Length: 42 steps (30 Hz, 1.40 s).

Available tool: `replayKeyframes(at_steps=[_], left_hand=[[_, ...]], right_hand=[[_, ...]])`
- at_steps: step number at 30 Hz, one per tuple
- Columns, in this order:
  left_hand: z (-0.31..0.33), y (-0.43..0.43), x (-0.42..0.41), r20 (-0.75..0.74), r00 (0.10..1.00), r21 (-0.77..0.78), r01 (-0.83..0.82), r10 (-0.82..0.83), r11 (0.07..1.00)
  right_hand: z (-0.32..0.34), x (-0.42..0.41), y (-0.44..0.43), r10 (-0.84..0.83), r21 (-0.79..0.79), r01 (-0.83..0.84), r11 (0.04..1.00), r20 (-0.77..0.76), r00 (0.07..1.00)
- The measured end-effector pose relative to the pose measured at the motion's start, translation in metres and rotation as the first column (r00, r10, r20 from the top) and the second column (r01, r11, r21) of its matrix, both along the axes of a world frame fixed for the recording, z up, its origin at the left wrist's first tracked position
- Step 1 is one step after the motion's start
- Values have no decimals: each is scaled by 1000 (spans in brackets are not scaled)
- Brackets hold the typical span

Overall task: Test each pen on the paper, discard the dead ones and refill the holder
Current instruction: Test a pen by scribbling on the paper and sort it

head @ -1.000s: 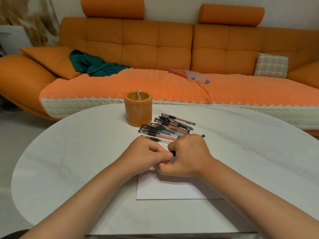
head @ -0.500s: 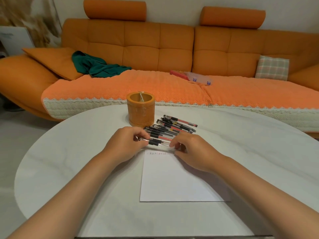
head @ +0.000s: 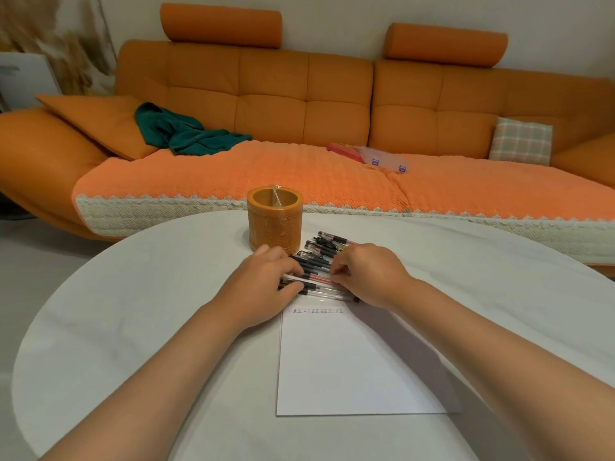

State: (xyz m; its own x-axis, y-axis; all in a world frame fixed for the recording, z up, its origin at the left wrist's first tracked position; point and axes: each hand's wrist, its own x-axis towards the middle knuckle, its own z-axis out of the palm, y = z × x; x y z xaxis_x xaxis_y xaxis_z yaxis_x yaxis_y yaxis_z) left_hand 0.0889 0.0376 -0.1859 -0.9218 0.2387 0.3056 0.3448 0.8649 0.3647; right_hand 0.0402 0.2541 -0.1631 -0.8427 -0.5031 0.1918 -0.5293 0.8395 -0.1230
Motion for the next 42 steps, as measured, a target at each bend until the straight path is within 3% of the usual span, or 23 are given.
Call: replayKeyframes(at_steps=[8, 13, 18, 21, 23, 27, 30, 36, 42], left_hand=[[-12, 12, -7, -3, 1000, 17, 18, -18, 1000], [-11, 16, -7, -61, 998, 4, 18, -18, 1000], [-8, 14, -11, -207, 978, -80, -20, 3, 997], [-6, 11, -15, -193, 981, -107, -47, 26, 993], [-6, 8, -16, -184, 982, -105, -51, 31, 993], [-6, 5, -17, -171, 985, -34, -37, 31, 999], [-5, 3, -18, -128, 992, -10, 20, -21, 1000], [-7, 3, -19, -53, 995, 59, 83, -79, 995], [-5, 9, -15, -95, 989, 83, 119, -111, 989]], right_hand=[[-1, -2, 1, 66, 133, -57, 990, -67, 996], [-5, -6, 3, -6, 139, 0, 990, 41, 999], [4, 3, 7, 25, -97, -11, 995, 147, 989], [8, -1, 10, 43, -287, 31, 957, 245, 968], [10, -12, 12, 1, -328, 82, 941, 245, 970], [7, -38, 16, -155, -85, 163, 983, 92, 984], [4, -46, 10, -184, 72, 178, 981, 96, 978], [4, -47, 1, -202, 165, 177, 970, 149, 968], [10, -36, 6, -162, 101, 148, 984, 147, 976]])
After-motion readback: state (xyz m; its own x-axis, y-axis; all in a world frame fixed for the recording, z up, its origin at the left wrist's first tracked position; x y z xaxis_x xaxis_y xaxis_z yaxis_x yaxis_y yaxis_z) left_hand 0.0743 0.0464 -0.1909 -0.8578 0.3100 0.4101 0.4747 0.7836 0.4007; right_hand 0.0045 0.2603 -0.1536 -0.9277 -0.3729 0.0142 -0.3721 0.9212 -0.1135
